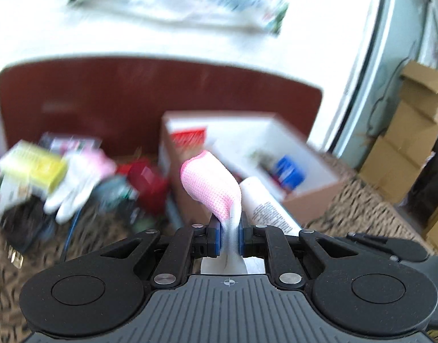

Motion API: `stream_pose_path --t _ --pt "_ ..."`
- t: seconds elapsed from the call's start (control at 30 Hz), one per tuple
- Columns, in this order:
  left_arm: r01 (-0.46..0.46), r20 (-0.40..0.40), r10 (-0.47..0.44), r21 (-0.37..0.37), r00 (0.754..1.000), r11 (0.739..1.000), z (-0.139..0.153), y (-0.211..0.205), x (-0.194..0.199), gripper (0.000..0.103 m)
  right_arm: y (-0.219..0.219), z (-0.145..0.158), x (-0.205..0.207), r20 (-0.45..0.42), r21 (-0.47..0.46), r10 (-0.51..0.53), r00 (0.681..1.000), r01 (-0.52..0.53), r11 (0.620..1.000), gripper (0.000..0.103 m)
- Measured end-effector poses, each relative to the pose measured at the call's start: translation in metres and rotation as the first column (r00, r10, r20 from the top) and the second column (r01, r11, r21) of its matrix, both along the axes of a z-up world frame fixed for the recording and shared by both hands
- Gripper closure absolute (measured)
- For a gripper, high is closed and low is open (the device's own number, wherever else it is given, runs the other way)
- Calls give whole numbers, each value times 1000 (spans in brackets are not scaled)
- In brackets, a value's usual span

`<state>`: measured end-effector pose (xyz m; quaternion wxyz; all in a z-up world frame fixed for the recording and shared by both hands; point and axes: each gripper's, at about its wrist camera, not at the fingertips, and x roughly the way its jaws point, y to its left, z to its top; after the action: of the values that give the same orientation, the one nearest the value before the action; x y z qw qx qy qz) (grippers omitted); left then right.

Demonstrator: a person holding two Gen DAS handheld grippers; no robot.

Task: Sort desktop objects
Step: 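Lift the glove with the left gripper while the right carries the tube toward the box, then lower the glove into the box and open the left gripper while the right releases the tube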

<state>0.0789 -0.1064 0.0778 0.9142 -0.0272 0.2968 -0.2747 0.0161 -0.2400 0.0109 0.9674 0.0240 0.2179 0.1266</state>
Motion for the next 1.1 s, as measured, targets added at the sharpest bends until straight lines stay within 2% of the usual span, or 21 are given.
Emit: stream_pose_path --t 0.17,0.33,0.47,0.63,0.97,1.03,1.1 --pt "24 38 -23 -22 999 999 36 -31 29 95 -25 25 19 69 -31 -62 996 64 997 83" --pt "28 -10 -29 -34 1000 999 44 -61 71 95 -55 40 48 99 -44 -127 987 132 990 83" --pt "32 -68 -34 -20 997 999 31 -84 107 95 -77 34 75 82 -51 -188 979 192 980 83" --pt "47 -123 -44 21 991 999 2 -113 141 95 -99 12 114 21 -71 -265 964 266 961 83" --pt "57 -193 -41 79 980 995 -44 -150 186 94 -114 -26 167 -64 -144 -297 953 286 947 83" --pt "55 -200 -37 87 979 995 -49 -152 191 85 -116 -30 174 -73 -154 -302 951 289 945 82" --pt "39 -202 -18 100 979 994 -53 -151 195 52 -117 -33 179 -85 -167 -305 949 288 943 81"
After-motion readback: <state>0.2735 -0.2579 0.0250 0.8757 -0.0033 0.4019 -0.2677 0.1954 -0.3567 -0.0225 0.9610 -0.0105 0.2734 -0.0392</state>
